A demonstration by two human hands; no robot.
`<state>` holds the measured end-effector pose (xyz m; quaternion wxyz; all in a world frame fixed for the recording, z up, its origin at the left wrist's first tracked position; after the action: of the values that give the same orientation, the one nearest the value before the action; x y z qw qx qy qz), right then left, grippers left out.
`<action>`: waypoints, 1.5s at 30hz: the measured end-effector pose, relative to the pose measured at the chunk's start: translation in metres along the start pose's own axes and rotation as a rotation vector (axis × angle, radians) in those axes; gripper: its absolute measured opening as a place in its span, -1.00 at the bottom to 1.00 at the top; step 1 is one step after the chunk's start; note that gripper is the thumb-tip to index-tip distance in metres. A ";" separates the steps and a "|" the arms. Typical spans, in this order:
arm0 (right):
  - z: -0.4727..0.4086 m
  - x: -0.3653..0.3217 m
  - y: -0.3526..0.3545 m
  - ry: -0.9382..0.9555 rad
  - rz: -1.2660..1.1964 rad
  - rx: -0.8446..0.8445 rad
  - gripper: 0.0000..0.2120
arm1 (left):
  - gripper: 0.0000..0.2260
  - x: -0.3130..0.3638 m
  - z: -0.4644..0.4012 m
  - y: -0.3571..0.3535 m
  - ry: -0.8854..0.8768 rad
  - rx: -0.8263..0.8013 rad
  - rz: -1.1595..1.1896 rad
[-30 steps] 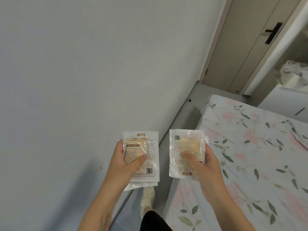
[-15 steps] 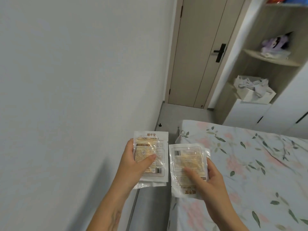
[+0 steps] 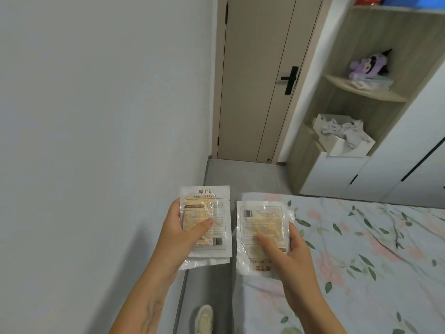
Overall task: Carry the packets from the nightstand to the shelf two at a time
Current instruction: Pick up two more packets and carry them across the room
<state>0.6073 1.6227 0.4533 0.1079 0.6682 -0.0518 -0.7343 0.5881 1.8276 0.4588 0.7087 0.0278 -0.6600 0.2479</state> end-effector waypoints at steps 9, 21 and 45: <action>-0.221 -0.036 -0.031 0.012 -0.084 0.052 -0.72 | -0.64 0.011 -0.223 -0.048 0.026 -0.042 0.012; -0.445 -0.075 -0.038 -0.022 -0.095 0.148 -0.73 | -0.65 0.029 -0.444 -0.115 0.034 -0.127 0.023; -0.911 -0.137 0.031 0.038 -0.154 0.374 -0.75 | -0.66 0.051 -0.907 -0.343 0.074 -0.410 -0.005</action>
<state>1.5255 1.6859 0.5005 -0.0735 0.6924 -0.1342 -0.7051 1.5578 1.8756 0.4907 0.7239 -0.1245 -0.6700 0.1075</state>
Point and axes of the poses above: each hand's wrist, its own z-axis away from the middle knuckle, its own y-axis out of the back of the hand, x = y × z, the point moved 1 cm from there along -z, towards the middle knuckle, and after that the axes turned 15 degrees about z, right-handed, at the moved point
